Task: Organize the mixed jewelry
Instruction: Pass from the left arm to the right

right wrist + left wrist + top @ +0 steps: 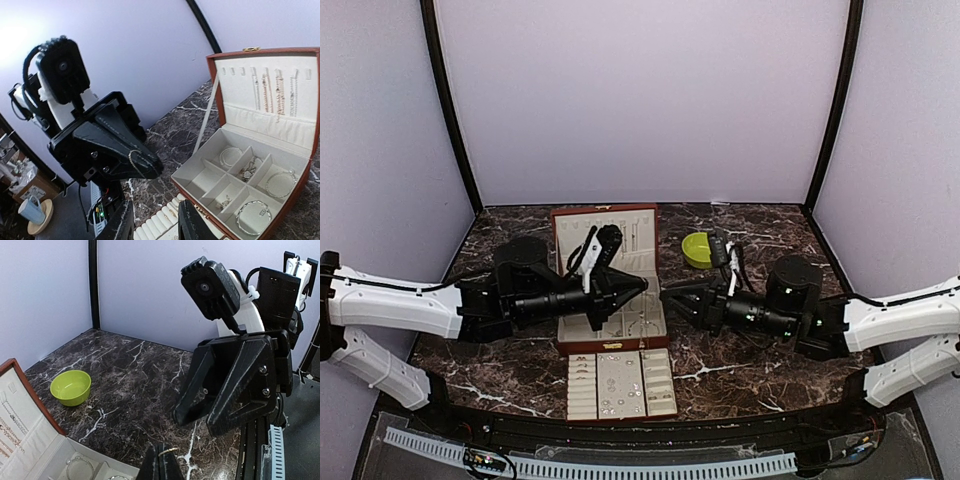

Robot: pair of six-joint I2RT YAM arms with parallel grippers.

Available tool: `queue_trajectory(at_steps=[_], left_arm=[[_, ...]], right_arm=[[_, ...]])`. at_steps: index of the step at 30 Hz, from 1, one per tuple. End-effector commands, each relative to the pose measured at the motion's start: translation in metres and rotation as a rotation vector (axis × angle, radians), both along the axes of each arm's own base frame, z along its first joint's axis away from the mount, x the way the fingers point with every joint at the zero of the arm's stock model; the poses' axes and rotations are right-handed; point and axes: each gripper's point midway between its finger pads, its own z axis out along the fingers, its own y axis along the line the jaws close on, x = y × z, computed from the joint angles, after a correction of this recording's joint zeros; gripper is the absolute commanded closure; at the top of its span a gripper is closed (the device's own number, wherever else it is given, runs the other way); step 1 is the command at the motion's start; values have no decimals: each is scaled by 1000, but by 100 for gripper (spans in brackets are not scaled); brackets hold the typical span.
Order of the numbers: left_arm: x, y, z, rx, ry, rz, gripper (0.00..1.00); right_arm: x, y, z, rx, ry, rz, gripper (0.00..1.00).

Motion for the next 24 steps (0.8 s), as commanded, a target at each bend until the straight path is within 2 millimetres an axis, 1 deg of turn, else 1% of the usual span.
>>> queue_trajectory(at_steps=[1,5,9,11,16,24], left_arm=[[7,7,11,52,-38,43,100],[12,7,8,78,-8,72,100],[16,7,5,106,11,91,100],[21,10,5,112,13,127,100],[22,11,2,116,21,134,100],[21,12,4,108,26,135,100]], right_arm=[[14,-10,3,-9,-45,-157,68],[21,-12,-2,-56,-71,-309,68],[21,-7,-4,-63,-86,-379,69],[20,-1,-6,-69,-89,-388,71],[20,20,-15,-108,-79,-397,72],[26,34,-17,-126,-71,-427,73]])
